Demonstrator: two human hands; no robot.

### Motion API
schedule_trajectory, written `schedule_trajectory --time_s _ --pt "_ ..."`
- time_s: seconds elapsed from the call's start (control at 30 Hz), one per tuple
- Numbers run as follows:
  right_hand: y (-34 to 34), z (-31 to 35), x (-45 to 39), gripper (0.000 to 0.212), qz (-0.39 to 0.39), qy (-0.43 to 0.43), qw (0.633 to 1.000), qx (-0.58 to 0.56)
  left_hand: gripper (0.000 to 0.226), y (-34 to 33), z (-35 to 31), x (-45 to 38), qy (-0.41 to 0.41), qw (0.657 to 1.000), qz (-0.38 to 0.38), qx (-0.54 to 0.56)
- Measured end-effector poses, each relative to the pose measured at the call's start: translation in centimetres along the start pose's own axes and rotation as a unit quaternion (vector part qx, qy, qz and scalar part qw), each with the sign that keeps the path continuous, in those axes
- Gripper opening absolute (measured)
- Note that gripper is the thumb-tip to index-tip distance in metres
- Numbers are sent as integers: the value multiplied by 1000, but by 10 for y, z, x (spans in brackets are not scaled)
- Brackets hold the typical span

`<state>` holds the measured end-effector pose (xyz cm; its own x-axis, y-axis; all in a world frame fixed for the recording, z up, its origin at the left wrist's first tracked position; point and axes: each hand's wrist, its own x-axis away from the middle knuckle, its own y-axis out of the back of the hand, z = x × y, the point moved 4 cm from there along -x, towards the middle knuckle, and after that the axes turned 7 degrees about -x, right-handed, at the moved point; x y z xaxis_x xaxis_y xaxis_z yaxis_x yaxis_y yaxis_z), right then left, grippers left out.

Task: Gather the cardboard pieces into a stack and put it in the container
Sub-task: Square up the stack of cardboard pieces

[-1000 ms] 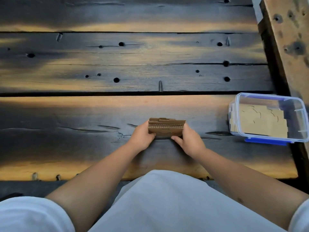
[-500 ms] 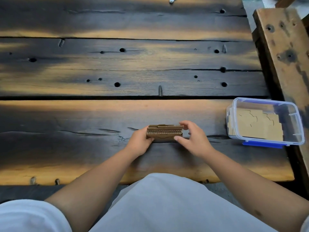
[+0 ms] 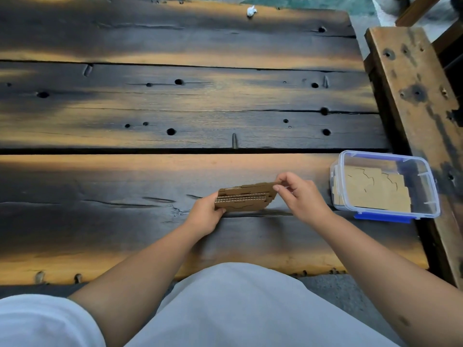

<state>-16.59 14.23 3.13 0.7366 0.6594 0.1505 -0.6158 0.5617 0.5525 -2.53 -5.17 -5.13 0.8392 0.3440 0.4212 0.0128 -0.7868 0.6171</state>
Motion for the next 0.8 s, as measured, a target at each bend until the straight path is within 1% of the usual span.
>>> schedule_trajectory --time_s 0.13,0.2,0.27,0.4,0.47,0.57,0.63,0.7,0.8 --pt "7 6 5 10 -27 10 999 -31 35 -3 2 -1 4 1000 -1 7" --pt "8 6 7 11 -30 7 999 -34 36 -3 2 -1 0 1000 -2 -1" --pt "6 5 6 8 -16 2 1000 -17 38 -2 2 -2 -1 1000 -5 -3" --pt "-4 9 3 3 3 53 997 58 45 -1 1 -2 -1 1000 2 18" --pt "-9 8 5 3 1 46 998 47 47 -2 1 -2 6 1000 7 26" --pt "-14 2 7 15 -25 -20 998 -57 45 -2 2 -1 12 999 11 42" --pt "-17 -2 7 21 -42 -76 986 -145 43 -2 2 -2 15 999 11 51" --pt "-18 -5 8 19 -46 -115 967 -221 43 -2 2 -2 15 998 9 61" --pt "-16 -4 10 17 -51 -134 949 -280 39 -3 3 -4 19 997 14 72"
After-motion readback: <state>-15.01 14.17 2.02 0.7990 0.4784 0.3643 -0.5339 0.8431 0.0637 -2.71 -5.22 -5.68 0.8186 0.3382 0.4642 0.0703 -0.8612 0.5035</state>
